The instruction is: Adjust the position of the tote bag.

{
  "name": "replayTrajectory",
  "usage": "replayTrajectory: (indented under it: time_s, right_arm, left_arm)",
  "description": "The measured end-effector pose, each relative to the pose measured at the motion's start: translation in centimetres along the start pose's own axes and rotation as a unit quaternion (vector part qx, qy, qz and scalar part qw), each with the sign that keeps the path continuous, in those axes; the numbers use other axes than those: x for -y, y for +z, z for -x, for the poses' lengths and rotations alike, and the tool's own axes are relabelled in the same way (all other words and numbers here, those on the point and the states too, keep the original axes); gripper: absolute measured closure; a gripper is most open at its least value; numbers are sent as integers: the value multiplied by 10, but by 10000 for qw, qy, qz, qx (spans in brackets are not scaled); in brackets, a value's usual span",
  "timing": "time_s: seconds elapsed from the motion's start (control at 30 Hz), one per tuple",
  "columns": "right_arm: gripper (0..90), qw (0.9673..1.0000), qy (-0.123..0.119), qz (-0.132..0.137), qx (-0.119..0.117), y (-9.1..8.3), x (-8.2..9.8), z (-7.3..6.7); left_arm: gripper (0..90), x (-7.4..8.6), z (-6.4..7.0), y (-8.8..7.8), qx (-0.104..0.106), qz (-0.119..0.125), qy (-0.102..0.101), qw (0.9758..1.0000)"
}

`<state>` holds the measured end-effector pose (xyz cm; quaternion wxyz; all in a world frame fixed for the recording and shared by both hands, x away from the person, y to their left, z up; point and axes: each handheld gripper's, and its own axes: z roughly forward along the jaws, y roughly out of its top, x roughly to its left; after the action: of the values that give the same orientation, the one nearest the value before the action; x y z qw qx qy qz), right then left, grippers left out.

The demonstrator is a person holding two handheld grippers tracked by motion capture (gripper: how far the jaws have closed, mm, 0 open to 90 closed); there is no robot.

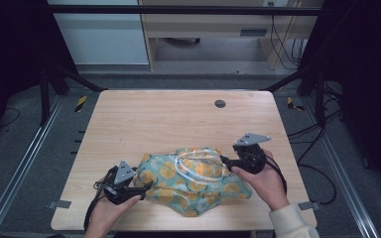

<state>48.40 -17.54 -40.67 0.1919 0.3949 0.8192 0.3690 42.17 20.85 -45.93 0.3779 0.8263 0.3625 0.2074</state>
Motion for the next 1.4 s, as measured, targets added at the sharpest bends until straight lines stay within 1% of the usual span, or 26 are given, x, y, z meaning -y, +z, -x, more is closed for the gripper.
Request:
replayTrajectory:
  time_s: [0.07, 0.13, 0.2, 0.27, 0.37, 0.4, 0.43, 0.47, 0.5, 0.57, 0.6, 0.7, 0.77, 0.87, 0.93, 0.97, 1.03, 1.17, 1.23, 1.27, 1.33, 1.4]
  right_arm:
    - [430, 9998, 62, -152, -90, 16, -6, 4]
    - [451, 9992, 105, -367, -107, 30, -9, 7]
    - [488, 9984, 166, -530, -146, 40, -10, 8]
    - [543, 9973, 121, -699, -201, 47, -11, 9]
    - [675, 9957, 123, -876, -262, 52, -11, 9]
    - [748, 9951, 79, -948, -283, 53, -11, 9]
    - [811, 9953, 33, -928, -266, 53, -11, 8]
    - [852, 9962, 35, -838, -249, 52, -12, 8]
    - [875, 9970, 75, -726, -271, 50, -13, 7]
    - [888, 9985, 44, -483, -261, 44, -17, 6]
    - [892, 9991, -32, -336, -252, 41, -18, 5]
    - [898, 9994, -115, 85, -319, 26, -23, -2]
    - [899, 9985, -178, 339, -388, 16, -25, -8]
    - [900, 9959, -272, 708, -498, 0, -24, -18]
    - [900, 9936, -309, 909, -588, -10, -24, -22]
    - [900, 9928, -319, 990, -596, -14, -25, -24]
    - [900, 9907, -361, 1121, -678, -22, -26, -27]
    - [899, 9870, -528, 1305, -776, -32, -27, -33]
    - [899, 9864, -564, 1340, -772, -34, -27, -34]
    - [900, 9862, -578, 1345, -768, -35, -27, -34]
    - [900, 9859, -581, 1374, -759, -37, -27, -33]
    - [900, 9857, -558, 1384, -785, -38, -26, -32]
  left_arm:
    - [248, 0, 0, 1, 15, -19, 25, 10000]
    - [248, 0, 0, 1, 16, -35, 29, 10000]
    - [248, 0, 0, 1, 15, -34, 27, 10000]
    - [249, 0, 0, 1, 17, -41, 35, 10000]
    - [250, 0, 1, 1, 10, -43, 35, 10000]
    - [250, 0, 1, 1, 17, -50, 14, 10000]
    - [249, 0, 1, 1, 9, -58, -4, 10000]
    - [247, 0, 0, 0, -8, -48, -11, 10000]
    - [246, -1, 0, 0, -16, -34, -13, 10000]
    - [243, -1, 0, -2, -42, -5, 5, 10000]
    - [243, -2, 0, -2, -46, 14, 11, 10000]
    - [237, -5, 1, -6, -75, 60, 67, 9999]
    - [232, -8, 2, -11, -102, 163, 86, 9998]
    - [223, -13, 2, -20, -66, 344, 31, 9994]
    - [212, -17, 2, -24, -13, 376, 69, 9993]
    - [202, -20, 2, -26, 22, 380, 81, 9992]
    - [200, -27, 3, -28, 69, 440, 121, 9989]
    - [202, -41, 3, -30, 54, 427, 220, 9988]
    - [202, -49, 2, -32, 110, 369, 274, 9989]
    - [203, -53, 3, -35, 103, 379, 283, 9988]
    - [208, -60, 4, -43, 97, 535, 309, 9980]
    - [212, -67, 4, -48, 131, 594, 329, 9976]
